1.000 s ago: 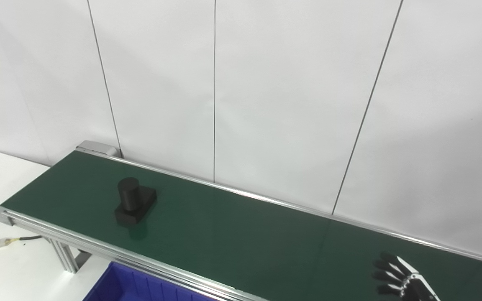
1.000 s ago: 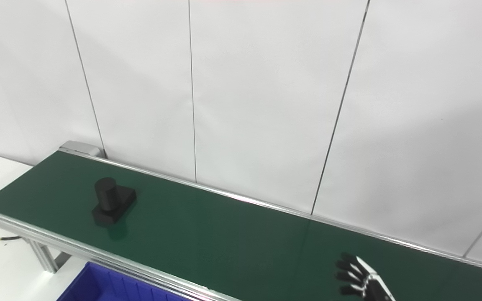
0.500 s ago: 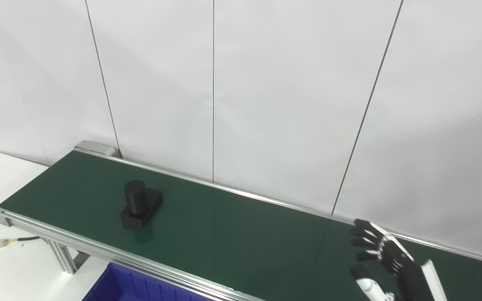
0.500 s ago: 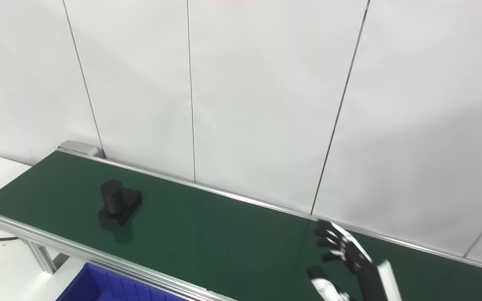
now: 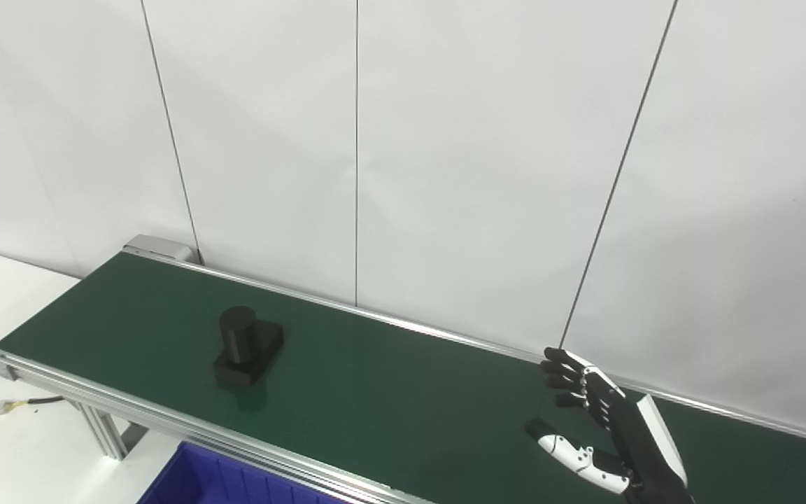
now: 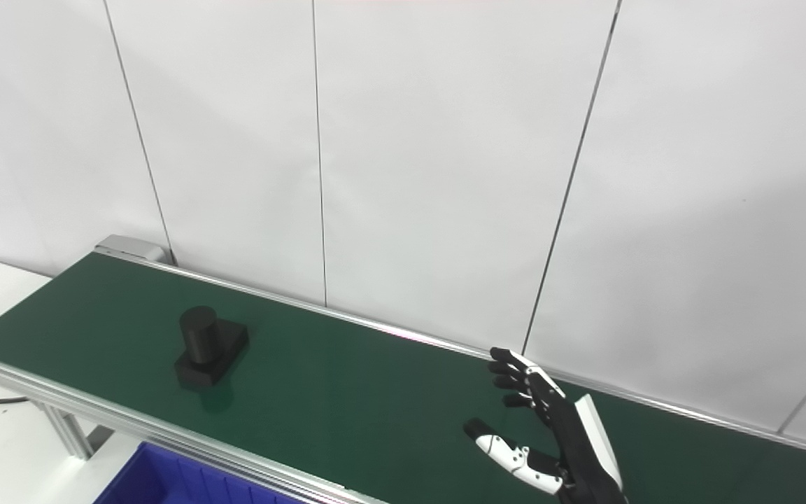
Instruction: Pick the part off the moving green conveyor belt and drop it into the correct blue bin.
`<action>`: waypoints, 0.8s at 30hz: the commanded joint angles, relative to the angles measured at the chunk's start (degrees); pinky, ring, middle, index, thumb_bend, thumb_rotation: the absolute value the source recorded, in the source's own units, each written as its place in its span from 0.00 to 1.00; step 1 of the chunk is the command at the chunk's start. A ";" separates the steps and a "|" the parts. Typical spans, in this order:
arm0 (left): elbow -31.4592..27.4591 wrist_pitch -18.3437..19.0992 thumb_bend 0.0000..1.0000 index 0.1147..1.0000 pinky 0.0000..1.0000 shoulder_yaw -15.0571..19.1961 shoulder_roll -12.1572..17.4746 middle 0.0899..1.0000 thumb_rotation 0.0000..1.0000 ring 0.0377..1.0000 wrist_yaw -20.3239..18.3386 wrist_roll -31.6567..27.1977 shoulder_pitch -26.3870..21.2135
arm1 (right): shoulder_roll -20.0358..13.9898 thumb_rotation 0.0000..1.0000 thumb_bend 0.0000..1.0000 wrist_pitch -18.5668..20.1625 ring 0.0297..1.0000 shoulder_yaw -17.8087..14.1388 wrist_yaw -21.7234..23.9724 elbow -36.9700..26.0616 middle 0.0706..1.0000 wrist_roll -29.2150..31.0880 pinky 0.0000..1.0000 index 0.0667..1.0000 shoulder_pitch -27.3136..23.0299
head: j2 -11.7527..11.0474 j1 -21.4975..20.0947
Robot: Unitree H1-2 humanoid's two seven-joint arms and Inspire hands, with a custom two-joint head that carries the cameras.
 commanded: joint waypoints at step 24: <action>-1.86 -2.31 0.84 0.76 0.63 -3.13 -0.11 0.74 0.48 0.69 3.49 1.07 -1.15 | 5.50 0.32 0.60 -4.02 0.79 3.16 -1.20 15.81 0.81 -1.59 0.73 0.84 -13.20 | -0.01 -0.17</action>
